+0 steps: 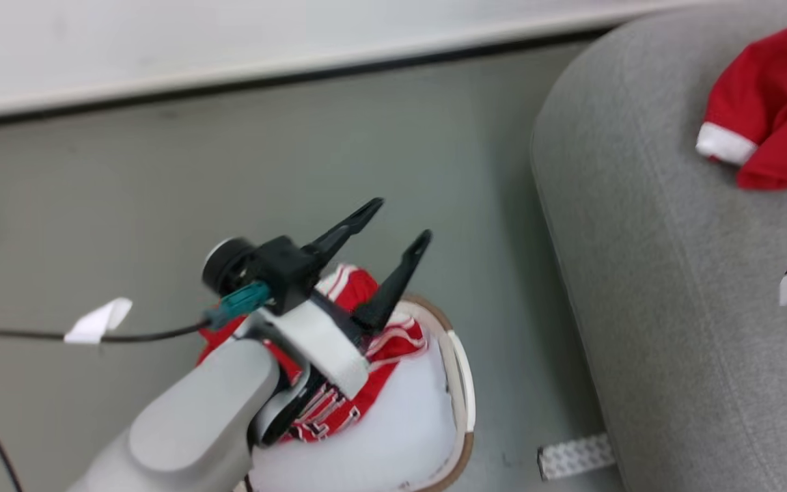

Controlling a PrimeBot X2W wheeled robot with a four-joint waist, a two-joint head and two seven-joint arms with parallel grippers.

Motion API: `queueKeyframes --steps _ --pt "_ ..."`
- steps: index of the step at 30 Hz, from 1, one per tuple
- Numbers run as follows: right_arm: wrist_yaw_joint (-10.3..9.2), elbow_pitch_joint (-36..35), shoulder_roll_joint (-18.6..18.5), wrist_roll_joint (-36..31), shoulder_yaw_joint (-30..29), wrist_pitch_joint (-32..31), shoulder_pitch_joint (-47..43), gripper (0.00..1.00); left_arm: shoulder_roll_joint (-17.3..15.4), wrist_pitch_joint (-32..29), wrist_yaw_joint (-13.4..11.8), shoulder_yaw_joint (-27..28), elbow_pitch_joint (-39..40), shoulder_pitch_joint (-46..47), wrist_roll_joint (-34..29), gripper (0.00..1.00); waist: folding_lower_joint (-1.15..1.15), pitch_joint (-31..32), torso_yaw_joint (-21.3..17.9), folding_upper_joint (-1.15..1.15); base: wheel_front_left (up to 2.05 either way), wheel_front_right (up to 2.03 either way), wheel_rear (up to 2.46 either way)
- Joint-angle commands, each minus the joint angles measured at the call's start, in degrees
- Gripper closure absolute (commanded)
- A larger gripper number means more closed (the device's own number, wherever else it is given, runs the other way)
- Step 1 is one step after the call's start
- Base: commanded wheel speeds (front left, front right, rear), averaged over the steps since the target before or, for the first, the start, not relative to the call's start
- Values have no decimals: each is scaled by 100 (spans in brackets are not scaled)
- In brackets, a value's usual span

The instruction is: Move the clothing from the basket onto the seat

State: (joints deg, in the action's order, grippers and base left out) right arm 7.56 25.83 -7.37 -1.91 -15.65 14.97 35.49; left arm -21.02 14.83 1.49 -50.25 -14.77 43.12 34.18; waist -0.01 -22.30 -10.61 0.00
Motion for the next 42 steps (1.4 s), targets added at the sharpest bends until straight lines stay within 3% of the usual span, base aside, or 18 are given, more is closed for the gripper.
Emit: queueKeyframes --steps 1,12,20,31,42 --pt "-14 -97 29 60 50 16 -194 0 -22 27 -28 60 -47 -188 103 0 1 458 120 0 0 0 0" --pt "-14 -797 266 394 789 15 -1636 0 235 33 -197 1303 23 -1732 -121 0 1 1623 502 0 0 0 0" --pt "-14 -835 421 399 1215 16 -2756 0 420 33 -357 2349 151 -3011 -779 0 1 2185 662 0 0 0 0" --pt "-14 -893 445 774 1430 16 -3619 0 1001 33 -83 3580 325 -4188 -1479 0 1 2525 897 0 0 0 0" --pt "-14 -799 446 957 1517 16 -3785 0 1435 33 266 4191 204 -4530 -1917 0 1 2637 983 0 0 0 0"
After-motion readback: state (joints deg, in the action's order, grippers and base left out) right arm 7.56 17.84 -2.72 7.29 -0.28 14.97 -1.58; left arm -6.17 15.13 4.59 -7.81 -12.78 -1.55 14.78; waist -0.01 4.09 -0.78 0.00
